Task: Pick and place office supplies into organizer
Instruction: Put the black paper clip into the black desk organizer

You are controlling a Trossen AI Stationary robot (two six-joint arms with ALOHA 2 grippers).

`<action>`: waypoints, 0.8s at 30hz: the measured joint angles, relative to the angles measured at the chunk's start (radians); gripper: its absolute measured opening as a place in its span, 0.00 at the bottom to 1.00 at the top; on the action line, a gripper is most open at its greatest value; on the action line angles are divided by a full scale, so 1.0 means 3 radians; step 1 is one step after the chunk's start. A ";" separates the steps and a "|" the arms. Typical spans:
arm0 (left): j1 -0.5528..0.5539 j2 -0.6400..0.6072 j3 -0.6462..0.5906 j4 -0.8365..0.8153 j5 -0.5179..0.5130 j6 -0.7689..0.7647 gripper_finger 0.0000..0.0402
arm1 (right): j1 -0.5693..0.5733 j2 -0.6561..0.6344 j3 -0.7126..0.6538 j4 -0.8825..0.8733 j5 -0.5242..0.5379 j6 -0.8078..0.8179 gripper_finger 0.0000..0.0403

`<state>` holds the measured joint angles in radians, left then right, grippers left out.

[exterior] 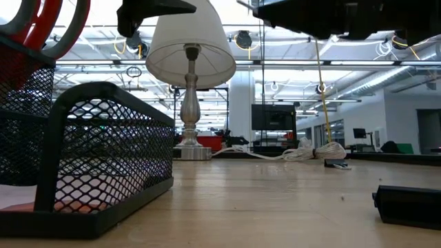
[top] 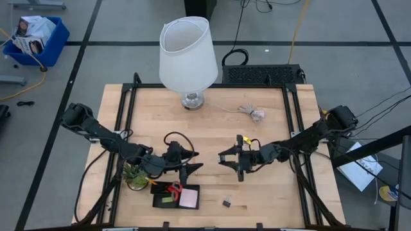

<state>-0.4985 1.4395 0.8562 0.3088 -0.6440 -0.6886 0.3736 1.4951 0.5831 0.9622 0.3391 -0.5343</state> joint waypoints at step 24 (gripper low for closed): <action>0.0111 0.0003 0.0001 -0.0335 0.0149 -0.0597 0.68 | -0.0015 0.0719 0.0729 0.0002 0.0361 -0.0789 0.36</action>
<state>-0.4653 1.4403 0.8566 0.2082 -0.5995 -0.8677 0.3689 1.7109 0.8018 0.9627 0.4476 -0.7710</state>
